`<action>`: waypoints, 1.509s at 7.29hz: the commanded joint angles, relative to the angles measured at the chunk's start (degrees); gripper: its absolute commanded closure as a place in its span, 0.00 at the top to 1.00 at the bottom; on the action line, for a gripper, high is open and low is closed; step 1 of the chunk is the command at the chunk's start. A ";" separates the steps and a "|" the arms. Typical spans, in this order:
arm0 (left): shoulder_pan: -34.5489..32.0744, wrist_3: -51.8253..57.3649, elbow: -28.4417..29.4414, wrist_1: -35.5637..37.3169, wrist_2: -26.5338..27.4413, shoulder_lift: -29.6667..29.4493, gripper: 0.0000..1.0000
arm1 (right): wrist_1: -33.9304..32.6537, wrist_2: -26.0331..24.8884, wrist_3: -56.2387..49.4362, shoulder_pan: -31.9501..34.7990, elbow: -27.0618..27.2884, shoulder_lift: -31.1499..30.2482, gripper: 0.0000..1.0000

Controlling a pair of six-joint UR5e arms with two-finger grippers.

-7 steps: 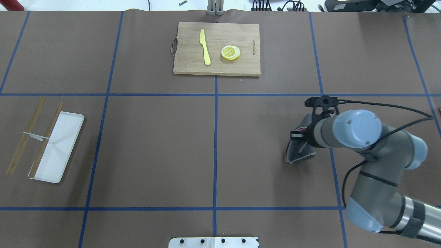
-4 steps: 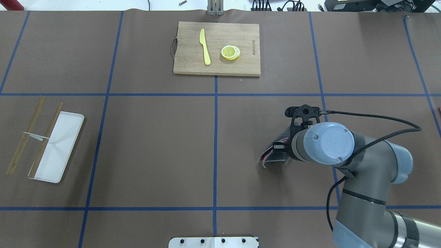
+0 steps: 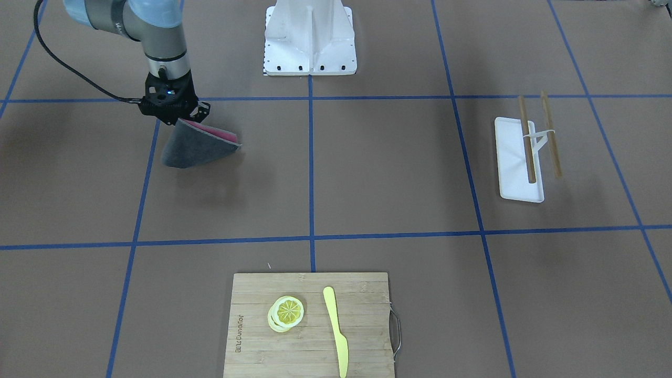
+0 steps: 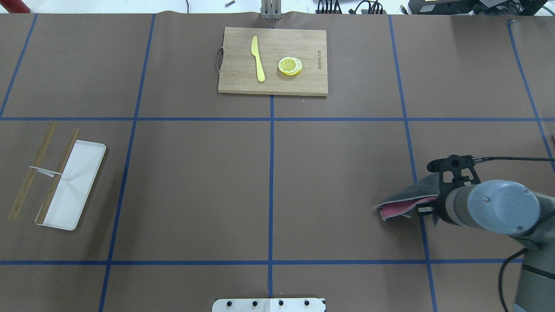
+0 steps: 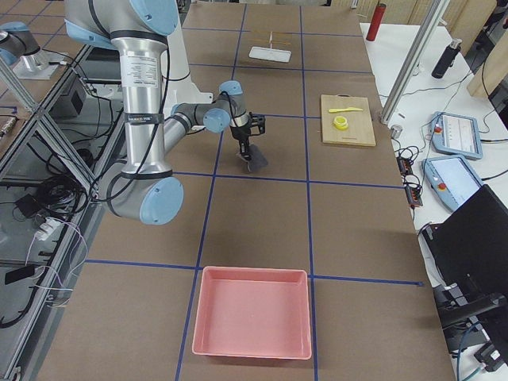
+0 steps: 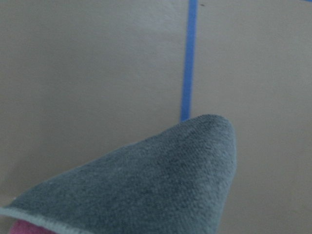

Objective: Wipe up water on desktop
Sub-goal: 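Wipe the towel back and forth over the table with the right gripper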

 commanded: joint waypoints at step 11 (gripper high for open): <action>0.01 0.00 0.10 -0.05 0.00 -0.35 0.99 | 7.02 8.25 -3.78 8.88 -15.32 17.60 0.00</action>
